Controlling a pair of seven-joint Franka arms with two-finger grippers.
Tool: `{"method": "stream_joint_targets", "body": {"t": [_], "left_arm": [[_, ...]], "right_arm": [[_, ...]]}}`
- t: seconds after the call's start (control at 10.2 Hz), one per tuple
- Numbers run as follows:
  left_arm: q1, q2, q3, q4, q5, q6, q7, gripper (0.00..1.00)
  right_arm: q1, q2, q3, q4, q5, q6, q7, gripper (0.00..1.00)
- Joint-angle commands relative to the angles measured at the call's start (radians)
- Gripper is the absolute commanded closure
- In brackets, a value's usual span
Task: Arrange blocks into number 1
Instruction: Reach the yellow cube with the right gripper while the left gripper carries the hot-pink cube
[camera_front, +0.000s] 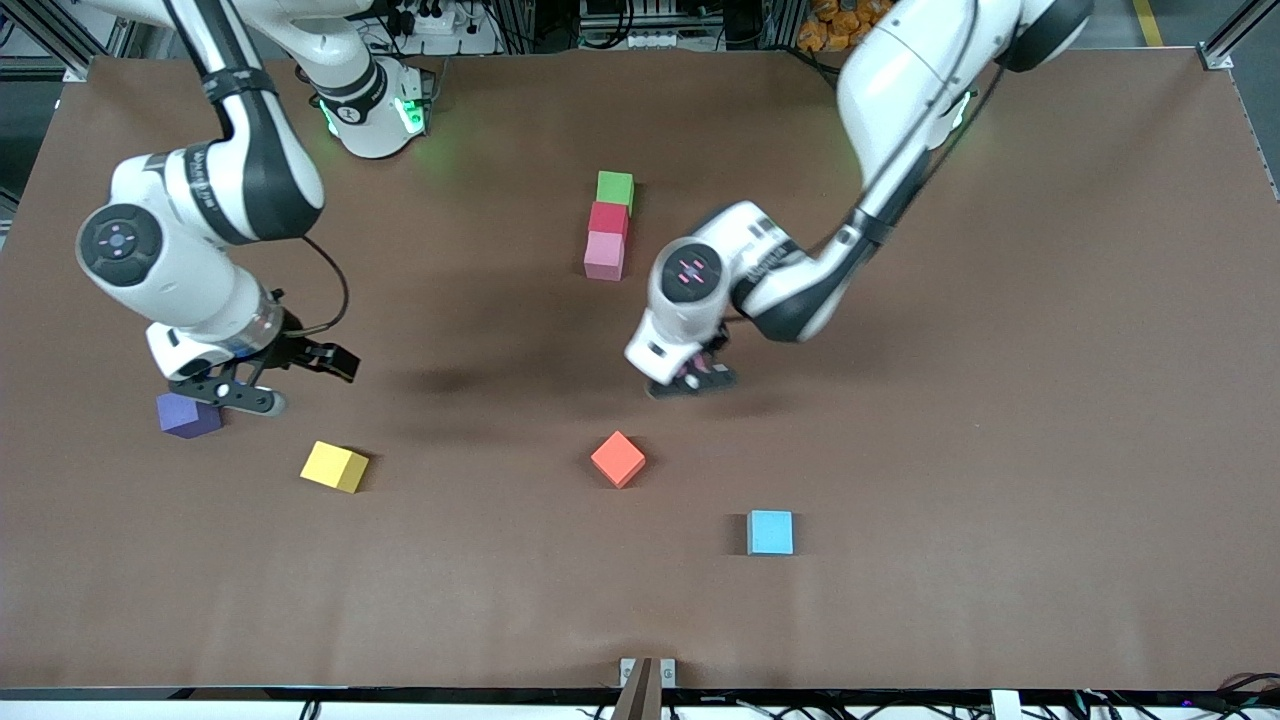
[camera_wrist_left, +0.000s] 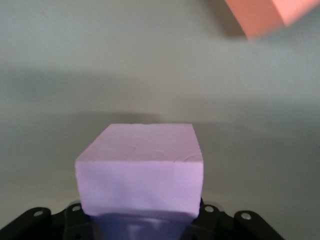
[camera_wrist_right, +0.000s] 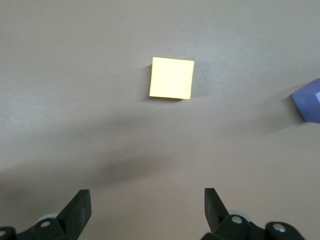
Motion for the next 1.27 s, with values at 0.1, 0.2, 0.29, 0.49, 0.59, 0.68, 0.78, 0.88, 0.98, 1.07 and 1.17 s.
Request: {"method": "stream_joint_targets", "body": {"t": [0.1,0.2,0.29,0.49,0.59,0.68,0.78,0.88,0.98,1.07,1.17], "left_arm": [[-0.105,0.042,0.018,0.007,0.020,0.010,0.017,1.00],[-0.120,0.060,0.018,0.029,0.020,0.014,0.037,1.00],[-0.140,0.077,0.018,0.057,0.019,0.014,0.041,1.00],[-0.163,0.090,0.018,0.074,0.017,0.016,0.035,1.00],[-0.177,0.091,0.018,0.074,0.017,0.015,0.031,1.00],[-0.188,0.094,0.018,0.071,0.014,0.016,0.030,1.00],[-0.198,0.097,0.018,0.071,0.014,0.016,0.028,1.00],[-0.200,0.103,0.018,0.073,0.012,0.016,0.028,1.00],[-0.214,0.106,0.018,0.074,0.012,0.019,0.028,1.00],[-0.218,0.111,0.018,0.074,0.012,0.027,0.027,1.00],[-0.222,0.113,0.018,0.073,0.011,0.027,0.028,1.00]], "right_arm": [[-0.028,0.096,-0.022,0.010,-0.006,0.078,-0.022,0.00],[-0.028,0.142,-0.042,0.015,-0.003,0.144,-0.023,0.00],[-0.009,0.209,-0.056,0.042,-0.008,0.198,-0.026,0.00],[0.028,0.281,-0.110,0.098,0.001,0.263,-0.026,0.00],[0.032,0.297,-0.121,0.128,0.002,0.255,-0.026,0.00],[0.040,0.303,-0.134,0.135,0.002,0.255,-0.026,0.00],[0.049,0.318,-0.154,0.153,0.003,0.255,-0.029,0.00],[0.055,0.346,-0.168,0.186,0.011,0.255,-0.025,0.00],[0.063,0.376,-0.180,0.211,0.033,0.260,-0.020,0.00],[0.064,0.403,-0.182,0.234,0.070,0.263,-0.019,0.00],[0.064,0.424,-0.182,0.257,0.072,0.264,-0.019,0.00]]}}
